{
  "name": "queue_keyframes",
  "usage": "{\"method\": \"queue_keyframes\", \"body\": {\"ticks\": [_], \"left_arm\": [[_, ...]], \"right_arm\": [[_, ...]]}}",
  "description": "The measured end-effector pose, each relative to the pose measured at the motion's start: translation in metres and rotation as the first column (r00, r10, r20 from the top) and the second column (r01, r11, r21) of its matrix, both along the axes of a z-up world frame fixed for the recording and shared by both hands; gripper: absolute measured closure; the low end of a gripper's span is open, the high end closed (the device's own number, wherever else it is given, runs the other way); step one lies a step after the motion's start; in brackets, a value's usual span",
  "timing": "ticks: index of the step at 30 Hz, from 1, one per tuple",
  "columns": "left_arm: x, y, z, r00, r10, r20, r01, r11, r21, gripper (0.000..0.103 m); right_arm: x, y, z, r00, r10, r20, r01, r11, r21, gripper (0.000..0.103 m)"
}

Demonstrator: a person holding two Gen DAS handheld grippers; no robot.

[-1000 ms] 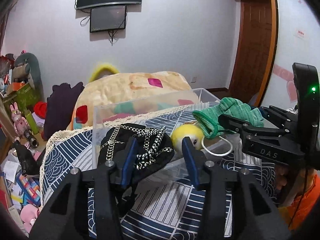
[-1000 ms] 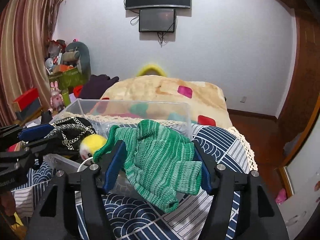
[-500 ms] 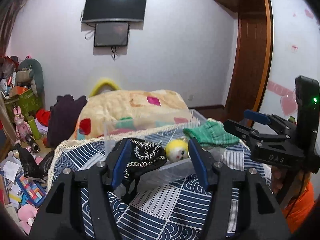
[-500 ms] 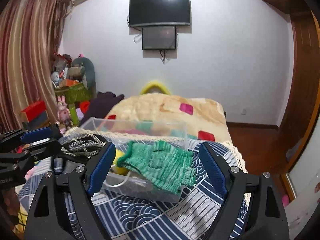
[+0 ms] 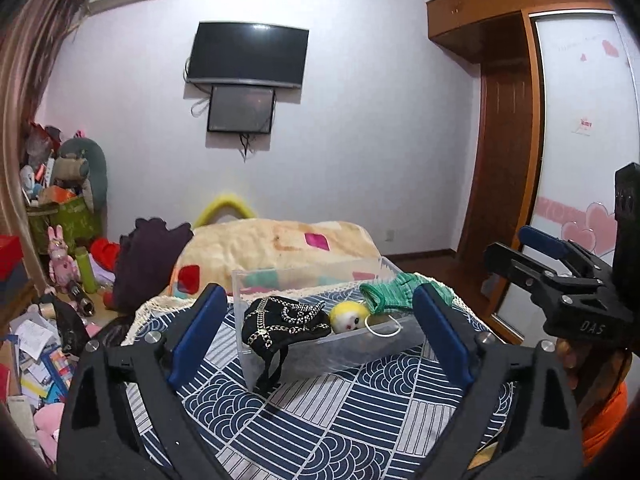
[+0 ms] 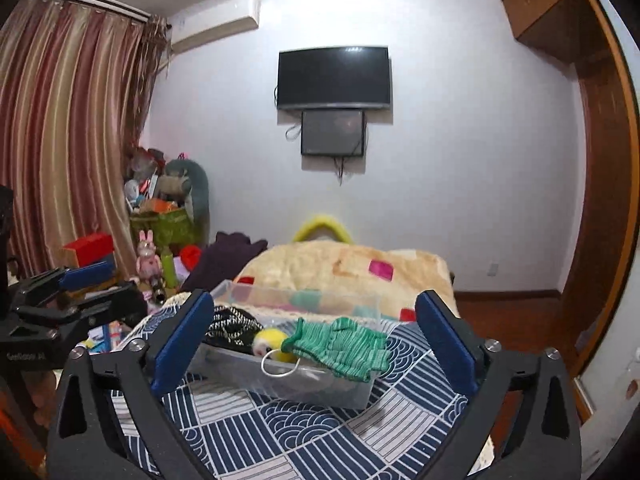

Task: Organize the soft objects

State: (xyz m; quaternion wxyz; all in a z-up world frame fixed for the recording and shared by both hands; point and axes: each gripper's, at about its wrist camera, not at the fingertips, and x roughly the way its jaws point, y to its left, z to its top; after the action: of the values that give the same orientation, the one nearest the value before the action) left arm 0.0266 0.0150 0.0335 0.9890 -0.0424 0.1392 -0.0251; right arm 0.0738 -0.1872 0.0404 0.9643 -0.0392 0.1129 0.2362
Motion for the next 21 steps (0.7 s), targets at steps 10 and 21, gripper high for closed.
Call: {"method": "queue_keyframes", "body": {"ticks": [10, 21], "left_arm": [[-0.016, -0.011, -0.005, 0.999, 0.009, 0.031, -0.010, 1.000, 0.013, 0.001], [-0.018, -0.009, -0.012, 0.999, 0.019, 0.026, -0.019, 1.000, -0.003, 0.001]], "right_arm": [[-0.017, -0.003, -0.011, 1.000, 0.008, 0.014, -0.008, 1.000, 0.020, 0.000], [-0.021, -0.005, -0.022, 0.999, 0.032, -0.016, -0.032, 0.999, 0.038, 0.000]]}}
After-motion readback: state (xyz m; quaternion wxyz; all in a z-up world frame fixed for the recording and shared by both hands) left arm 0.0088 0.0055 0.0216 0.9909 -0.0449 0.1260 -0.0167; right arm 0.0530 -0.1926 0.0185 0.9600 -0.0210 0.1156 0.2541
